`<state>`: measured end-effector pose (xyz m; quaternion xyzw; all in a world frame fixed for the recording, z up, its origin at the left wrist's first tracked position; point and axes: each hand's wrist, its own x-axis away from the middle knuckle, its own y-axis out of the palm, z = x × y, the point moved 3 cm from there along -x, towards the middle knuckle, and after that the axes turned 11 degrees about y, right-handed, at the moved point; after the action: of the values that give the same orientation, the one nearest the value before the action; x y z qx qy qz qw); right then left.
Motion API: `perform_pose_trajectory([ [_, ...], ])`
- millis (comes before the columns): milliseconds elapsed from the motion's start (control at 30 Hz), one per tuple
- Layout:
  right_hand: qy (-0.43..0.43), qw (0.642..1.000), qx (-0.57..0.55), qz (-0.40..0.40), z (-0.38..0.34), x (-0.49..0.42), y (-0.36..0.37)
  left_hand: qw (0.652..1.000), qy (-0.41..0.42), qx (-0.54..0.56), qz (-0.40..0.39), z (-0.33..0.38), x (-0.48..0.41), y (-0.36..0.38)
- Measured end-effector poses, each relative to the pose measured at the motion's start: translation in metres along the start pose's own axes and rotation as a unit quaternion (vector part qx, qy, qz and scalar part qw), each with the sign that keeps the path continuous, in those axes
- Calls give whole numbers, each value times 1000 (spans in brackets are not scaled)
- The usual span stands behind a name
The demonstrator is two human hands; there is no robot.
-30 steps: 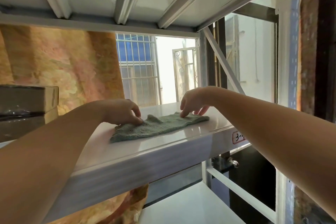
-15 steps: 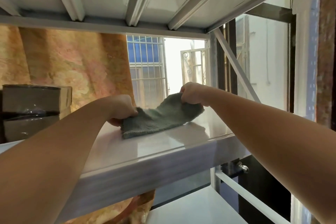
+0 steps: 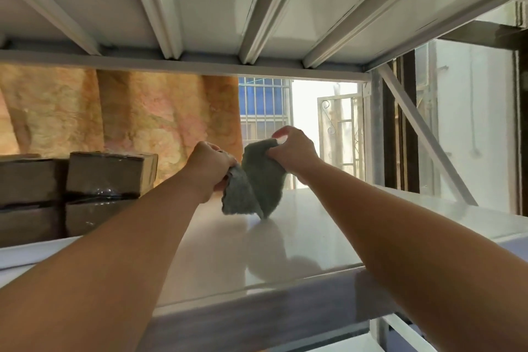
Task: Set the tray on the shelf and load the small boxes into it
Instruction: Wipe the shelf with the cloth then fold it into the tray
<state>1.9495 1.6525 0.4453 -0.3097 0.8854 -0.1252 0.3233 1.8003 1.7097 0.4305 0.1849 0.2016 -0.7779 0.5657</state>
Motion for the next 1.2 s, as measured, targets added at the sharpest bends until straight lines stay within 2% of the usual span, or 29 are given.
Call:
perform_pose_trajectory([
  [133,-36,998,-28,-49,-8,9,22,1000,-7,-2,3,-3,-2,-3],
  [400,-116,984,-12,-138,-15,30,27,999,-25,15,23,-8,-5,-5],
  [667,-103,957,-98,-252,-16,40,28,999,-28,30,21,-5,0,-5],
  [800,-95,956,-116,-251,-18,41,25,999,-17,36,36,-3,0,-5],
  [967,-90,968,-136,-189,-16,41,22,998,-23,52,35,0,4,-2],
  [1067,-96,968,-136,-190,-14,38,23,995,-29,87,28,0,2,-2],
  [1200,-60,966,-197,-155,-10,29,20,997,-3,82,14,-1,-1,-1],
])
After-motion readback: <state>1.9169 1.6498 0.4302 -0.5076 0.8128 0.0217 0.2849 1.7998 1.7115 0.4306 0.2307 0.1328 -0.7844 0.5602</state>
